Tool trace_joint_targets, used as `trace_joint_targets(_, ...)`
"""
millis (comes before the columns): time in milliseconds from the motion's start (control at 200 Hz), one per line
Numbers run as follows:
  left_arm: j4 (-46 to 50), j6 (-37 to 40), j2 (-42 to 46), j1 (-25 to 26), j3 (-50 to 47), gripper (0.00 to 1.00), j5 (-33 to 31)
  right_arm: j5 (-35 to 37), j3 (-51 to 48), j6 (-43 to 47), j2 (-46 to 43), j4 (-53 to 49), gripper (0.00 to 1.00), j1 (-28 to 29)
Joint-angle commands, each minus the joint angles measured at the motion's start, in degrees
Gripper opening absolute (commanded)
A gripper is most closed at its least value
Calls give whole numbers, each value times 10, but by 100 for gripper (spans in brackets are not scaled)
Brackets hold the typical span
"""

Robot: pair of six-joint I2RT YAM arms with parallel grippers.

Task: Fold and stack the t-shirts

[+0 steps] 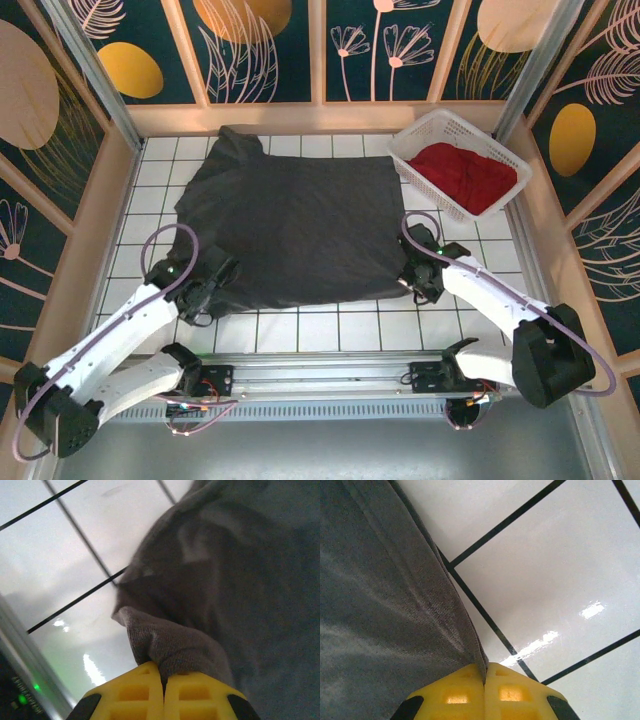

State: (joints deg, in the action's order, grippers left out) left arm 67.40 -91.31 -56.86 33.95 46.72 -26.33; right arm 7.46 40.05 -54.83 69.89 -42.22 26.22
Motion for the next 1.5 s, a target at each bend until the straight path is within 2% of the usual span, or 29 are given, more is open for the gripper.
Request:
trace_joint_targets(0,-93,125,-34,-58,26,0,-7,-11,33,-4,19,9,0,-25)
trace_joint_targets(80,-163,197,-60,-121,30,0,40,-21,52,5,34,25,0,-41)
trace_joint_targets(160,-209,261,-99,-155,54,0,64,-36,77,14,54,38,0,-56)
trace_joint_targets(290,-212,326,-166,-182,118,0,62,-63,128,25,97,52,0,-80)
trace_joint_targets(545,-238,393,-217,-229,173,0,33,-62,209,20,168,49,0,-100)
trace_joint_targets(1041,-296,471,-285,-265,197,0,-21,-47,305,34,274,54,0,-123)
trace_joint_targets(1491,-370,546,-348,-267,224,0,11,-55,331,57,322,65,0,-123)
